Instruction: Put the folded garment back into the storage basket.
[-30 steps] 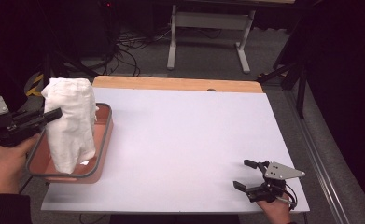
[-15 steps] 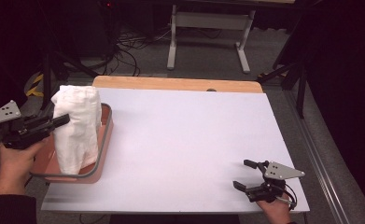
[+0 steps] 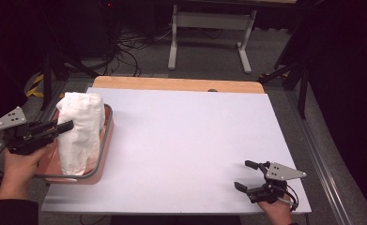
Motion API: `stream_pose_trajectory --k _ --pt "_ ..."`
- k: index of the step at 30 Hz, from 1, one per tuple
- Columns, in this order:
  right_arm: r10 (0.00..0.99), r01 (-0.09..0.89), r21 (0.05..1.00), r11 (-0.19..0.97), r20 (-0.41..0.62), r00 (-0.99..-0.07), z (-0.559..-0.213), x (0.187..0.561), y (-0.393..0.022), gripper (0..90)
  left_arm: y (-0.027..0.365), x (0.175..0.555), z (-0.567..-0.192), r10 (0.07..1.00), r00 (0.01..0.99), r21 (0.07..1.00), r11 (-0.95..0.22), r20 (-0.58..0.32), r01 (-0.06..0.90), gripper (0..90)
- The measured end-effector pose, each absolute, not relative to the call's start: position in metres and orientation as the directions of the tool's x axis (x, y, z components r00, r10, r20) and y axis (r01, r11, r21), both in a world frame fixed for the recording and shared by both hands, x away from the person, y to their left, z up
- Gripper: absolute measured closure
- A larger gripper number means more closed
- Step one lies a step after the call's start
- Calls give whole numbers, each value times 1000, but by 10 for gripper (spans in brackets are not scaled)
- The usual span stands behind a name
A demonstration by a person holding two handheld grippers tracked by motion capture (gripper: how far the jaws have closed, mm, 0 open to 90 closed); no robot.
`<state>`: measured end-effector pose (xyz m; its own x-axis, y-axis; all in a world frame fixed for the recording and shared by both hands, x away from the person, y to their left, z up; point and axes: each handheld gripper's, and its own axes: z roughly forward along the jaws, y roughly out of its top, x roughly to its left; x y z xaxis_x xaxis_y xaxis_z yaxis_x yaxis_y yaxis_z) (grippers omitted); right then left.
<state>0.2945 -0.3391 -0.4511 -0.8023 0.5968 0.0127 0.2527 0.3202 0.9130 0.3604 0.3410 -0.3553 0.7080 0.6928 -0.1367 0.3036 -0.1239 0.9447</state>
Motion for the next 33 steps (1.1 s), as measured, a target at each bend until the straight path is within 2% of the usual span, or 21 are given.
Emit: stream_pose_trajectory --k 19,33 --pt "596 252 913 321 12 -803 -451 295 -339 103 339 366 -374 688 703 917 -144 -179 373 721" --pt "595 251 912 323 10 -803 -451 294 -339 103 332 373 -380 710 682 884 -194 -173 426 716"
